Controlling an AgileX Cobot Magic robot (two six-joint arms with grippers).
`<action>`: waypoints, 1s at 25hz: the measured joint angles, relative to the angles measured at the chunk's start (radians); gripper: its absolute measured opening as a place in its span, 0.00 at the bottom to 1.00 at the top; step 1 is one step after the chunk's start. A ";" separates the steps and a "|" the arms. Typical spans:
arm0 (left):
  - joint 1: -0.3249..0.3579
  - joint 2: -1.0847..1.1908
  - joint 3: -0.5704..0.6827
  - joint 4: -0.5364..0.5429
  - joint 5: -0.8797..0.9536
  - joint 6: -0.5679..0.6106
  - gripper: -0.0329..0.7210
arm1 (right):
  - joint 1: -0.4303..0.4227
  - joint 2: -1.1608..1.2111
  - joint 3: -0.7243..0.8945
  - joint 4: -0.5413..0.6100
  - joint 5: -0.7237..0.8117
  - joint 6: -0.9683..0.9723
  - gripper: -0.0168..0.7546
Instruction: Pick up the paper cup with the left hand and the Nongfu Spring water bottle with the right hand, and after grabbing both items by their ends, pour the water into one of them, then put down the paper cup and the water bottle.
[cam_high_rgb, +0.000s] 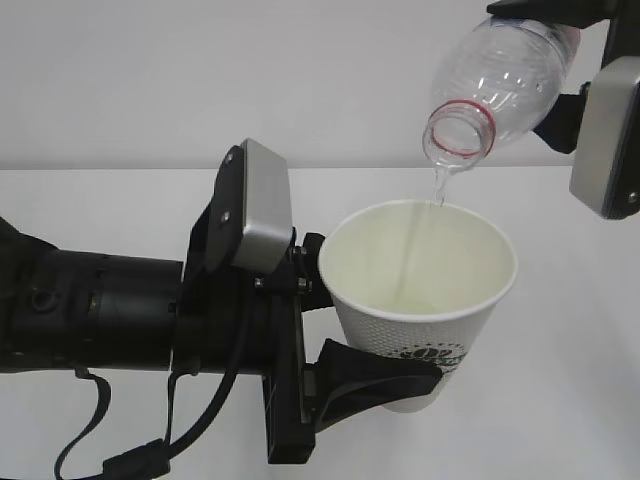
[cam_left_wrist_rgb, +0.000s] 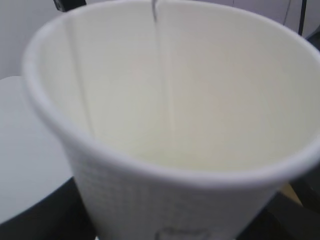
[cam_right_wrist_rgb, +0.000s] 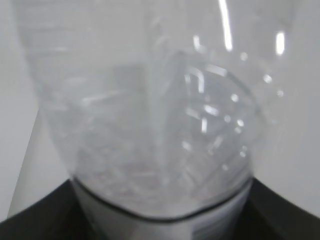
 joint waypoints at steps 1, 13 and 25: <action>0.000 0.000 0.000 0.000 0.000 0.000 0.73 | 0.000 0.000 0.000 0.000 0.000 -0.001 0.65; 0.000 0.000 0.000 0.000 0.000 0.000 0.73 | 0.000 0.000 0.000 0.000 -0.001 -0.010 0.65; 0.000 0.000 0.000 0.000 0.000 0.000 0.73 | 0.000 0.000 0.000 0.008 -0.004 -0.019 0.65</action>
